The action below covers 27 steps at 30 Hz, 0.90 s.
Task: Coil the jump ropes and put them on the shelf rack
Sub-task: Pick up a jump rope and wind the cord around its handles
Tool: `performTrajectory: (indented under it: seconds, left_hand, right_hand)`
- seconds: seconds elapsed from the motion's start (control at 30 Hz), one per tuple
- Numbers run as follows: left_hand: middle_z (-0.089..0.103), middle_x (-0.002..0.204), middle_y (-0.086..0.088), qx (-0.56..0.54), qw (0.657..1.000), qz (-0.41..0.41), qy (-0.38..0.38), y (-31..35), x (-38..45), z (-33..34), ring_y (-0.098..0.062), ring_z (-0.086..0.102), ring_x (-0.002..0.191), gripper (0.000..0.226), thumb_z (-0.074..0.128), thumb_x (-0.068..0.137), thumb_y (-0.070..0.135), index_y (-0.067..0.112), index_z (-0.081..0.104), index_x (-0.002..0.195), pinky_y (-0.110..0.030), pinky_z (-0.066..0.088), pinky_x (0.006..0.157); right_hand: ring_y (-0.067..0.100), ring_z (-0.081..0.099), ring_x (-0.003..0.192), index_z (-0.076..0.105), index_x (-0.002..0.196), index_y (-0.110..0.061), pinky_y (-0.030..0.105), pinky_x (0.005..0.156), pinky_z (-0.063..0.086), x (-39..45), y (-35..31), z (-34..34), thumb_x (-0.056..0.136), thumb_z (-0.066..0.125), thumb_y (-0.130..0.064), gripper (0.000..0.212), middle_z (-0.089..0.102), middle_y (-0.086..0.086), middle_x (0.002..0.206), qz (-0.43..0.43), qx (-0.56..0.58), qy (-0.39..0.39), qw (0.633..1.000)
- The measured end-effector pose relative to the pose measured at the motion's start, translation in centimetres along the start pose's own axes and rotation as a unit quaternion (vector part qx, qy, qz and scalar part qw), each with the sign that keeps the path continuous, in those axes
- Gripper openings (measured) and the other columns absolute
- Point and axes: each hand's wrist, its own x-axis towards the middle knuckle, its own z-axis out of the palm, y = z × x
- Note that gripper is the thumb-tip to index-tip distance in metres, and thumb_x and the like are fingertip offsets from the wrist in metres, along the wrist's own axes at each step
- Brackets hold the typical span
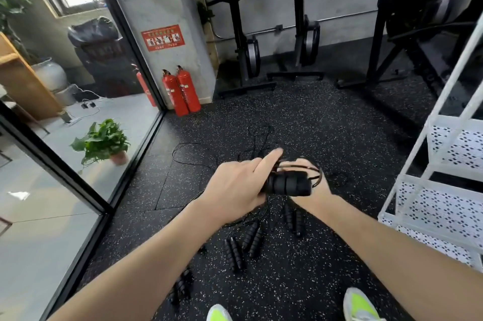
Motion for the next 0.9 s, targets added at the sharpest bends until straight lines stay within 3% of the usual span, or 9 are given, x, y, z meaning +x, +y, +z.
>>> performTrajectory:
  seconds: [0.07, 0.1, 0.2, 0.3, 0.4, 0.53, 0.7, 0.8, 0.9]
  left_hand:
    - [0.065, 0.098, 0.004, 0.048, 0.998, 0.020, -0.043, -0.8, -0.9, 0.3, -0.022, 0.068, 0.082, 0.070, 0.086, 0.070, 0.031, 0.021, 0.054, 0.132, -0.038, 0.054, 0.064]
    - [0.064, 0.096, 0.004, 0.071, 0.995, 0.030, -0.066, -1.1, -1.4, 0.4, -0.021, 0.067, 0.081, 0.064, 0.088, 0.069, 0.031, 0.022, 0.058, 0.124, -0.038, 0.053, 0.065]
    - [0.061, 0.097, 0.004, 0.109, 0.987, -0.010, -0.117, -1.6, -2.5, 0.6, -0.019, 0.065, 0.084, 0.054, 0.084, 0.074, 0.023, 0.024, 0.058, 0.121, -0.036, 0.050, 0.070]
    - [0.059, 0.105, 0.003, 0.142, 0.980, -0.070, -0.123, -1.7, -3.0, 0.2, -0.019, 0.064, 0.094, 0.052, 0.080, 0.079, 0.019, 0.026, 0.052, 0.122, -0.033, 0.040, 0.070]
    - [0.058, 0.111, 0.002, 0.153, 0.971, -0.129, -0.127, -1.3, -2.7, -0.4, -0.020, 0.062, 0.100, 0.053, 0.079, 0.081, 0.019, 0.024, 0.047, 0.123, -0.033, 0.038, 0.073]
    - [0.059, 0.111, 0.003, 0.103, 0.967, -0.213, -0.095, -0.4, -2.3, -1.0, -0.020, 0.061, 0.101, 0.039, 0.072, 0.087, 0.023, 0.022, 0.048, 0.118, -0.033, 0.045, 0.075]
    - [0.055, 0.107, 0.005, -0.028, 0.942, -0.324, -0.081, 3.9, -2.3, 1.9, -0.022, 0.057, 0.102, 0.030, 0.065, 0.088, 0.026, 0.023, 0.042, 0.106, -0.034, 0.036, 0.067]
    - [0.055, 0.104, 0.006, -0.070, 0.931, -0.348, -0.088, 6.0, -2.3, 5.0, -0.022, 0.059, 0.099, 0.032, 0.064, 0.088, 0.026, 0.025, 0.033, 0.098, -0.034, 0.034, 0.065]
    - [0.059, 0.107, 0.006, -0.098, 0.920, -0.364, -0.106, 6.7, -2.7, 7.6, -0.022, 0.059, 0.104, 0.032, 0.064, 0.087, 0.028, 0.025, 0.037, 0.104, -0.035, 0.035, 0.066]
  right_hand:
    - [0.017, 0.053, 0.082, 0.067, 0.100, -0.022, 0.035, 0.078, 0.052, 0.4, -1.3, -2.1, 0.085, 0.067, -0.034, 0.020, 0.052, -0.005, 0.083, 0.013, -0.065, 0.010, 0.998]
    - [0.018, 0.051, 0.078, 0.065, 0.093, -0.023, 0.033, 0.071, 0.048, 0.8, -1.7, -3.9, 0.091, 0.065, -0.038, 0.015, 0.049, -0.005, 0.080, 0.052, -0.101, 0.010, 0.994]
    - [0.015, 0.059, 0.068, 0.060, 0.080, -0.026, 0.030, 0.057, 0.041, 1.1, -2.0, -5.9, 0.091, 0.066, -0.047, 0.024, 0.061, -0.006, 0.073, 0.101, -0.074, 0.018, 0.992]
    - [0.013, 0.061, 0.060, 0.060, 0.075, -0.028, 0.032, 0.058, 0.051, 0.7, -2.5, -7.2, 0.087, 0.073, -0.047, 0.026, 0.065, -0.007, 0.068, 0.097, -0.019, 0.002, 0.995]
    - [0.005, 0.059, 0.066, 0.066, 0.080, -0.030, 0.022, 0.063, 0.047, -0.5, -4.4, -8.9, 0.086, 0.077, -0.040, 0.017, 0.064, -0.012, 0.077, 0.056, 0.042, 0.002, 0.998]
    - [0.000, 0.063, 0.071, 0.071, 0.093, -0.033, 0.011, 0.067, 0.045, -3.6, -6.5, -9.1, 0.093, 0.070, -0.033, 0.002, 0.071, -0.015, 0.080, 0.025, 0.124, -0.002, 0.992]
    - [0.005, 0.062, 0.060, 0.066, 0.109, -0.036, 0.026, 0.065, 0.054, -6.7, -5.8, -5.1, 0.100, 0.060, -0.023, 0.017, 0.068, -0.014, 0.074, 0.066, 0.226, 0.069, 0.970]
    - [0.008, 0.064, 0.061, 0.063, 0.112, -0.036, 0.032, 0.066, 0.056, -7.1, -3.7, -1.9, 0.100, 0.060, -0.024, 0.018, 0.069, -0.013, 0.075, 0.092, 0.241, 0.108, 0.960]
    - [0.008, 0.064, 0.059, 0.058, 0.113, -0.034, 0.033, 0.063, 0.055, -7.4, -1.6, 0.3, 0.100, 0.061, -0.028, 0.015, 0.070, -0.009, 0.078, 0.123, 0.259, 0.114, 0.951]
